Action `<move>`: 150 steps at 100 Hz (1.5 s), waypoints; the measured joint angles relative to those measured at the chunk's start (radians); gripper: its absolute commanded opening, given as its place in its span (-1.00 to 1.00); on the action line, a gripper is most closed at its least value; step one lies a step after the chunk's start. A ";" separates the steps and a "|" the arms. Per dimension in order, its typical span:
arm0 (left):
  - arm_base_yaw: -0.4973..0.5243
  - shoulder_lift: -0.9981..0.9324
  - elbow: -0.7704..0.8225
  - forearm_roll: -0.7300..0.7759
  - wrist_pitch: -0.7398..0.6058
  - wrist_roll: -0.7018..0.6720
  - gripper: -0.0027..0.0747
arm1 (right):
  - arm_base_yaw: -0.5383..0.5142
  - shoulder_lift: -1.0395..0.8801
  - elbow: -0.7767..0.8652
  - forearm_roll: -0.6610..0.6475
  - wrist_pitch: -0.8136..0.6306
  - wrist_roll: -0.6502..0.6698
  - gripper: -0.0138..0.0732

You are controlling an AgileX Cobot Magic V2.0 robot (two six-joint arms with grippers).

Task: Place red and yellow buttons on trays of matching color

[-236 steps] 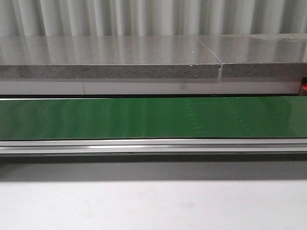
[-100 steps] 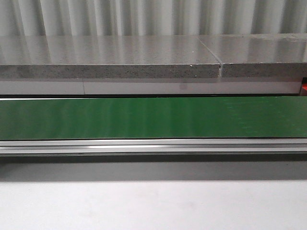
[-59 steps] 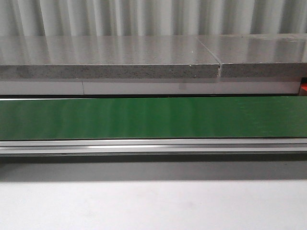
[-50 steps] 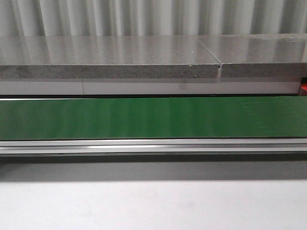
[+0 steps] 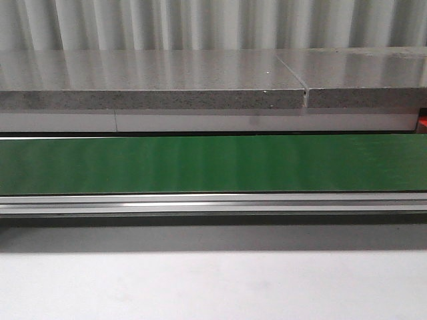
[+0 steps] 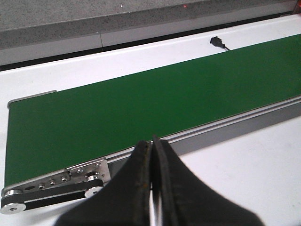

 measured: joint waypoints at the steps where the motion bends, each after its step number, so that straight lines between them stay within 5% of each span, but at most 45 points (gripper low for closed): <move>1: 0.000 0.000 0.000 0.000 0.000 0.000 -0.98 | 0.012 -0.008 0.000 -0.002 0.000 0.000 -0.61; 12: 0.000 0.000 0.000 0.000 0.000 0.000 -0.98 | 0.099 -0.054 0.000 -0.026 0.035 -0.001 -0.85; 92: 0.000 0.000 0.000 0.000 0.000 0.000 -0.98 | 0.575 -0.533 0.363 -0.050 0.058 -0.196 -0.84; 150: 0.000 0.000 0.000 0.000 -0.012 0.000 -0.98 | 0.643 -1.022 0.589 -0.050 0.061 -0.227 -0.84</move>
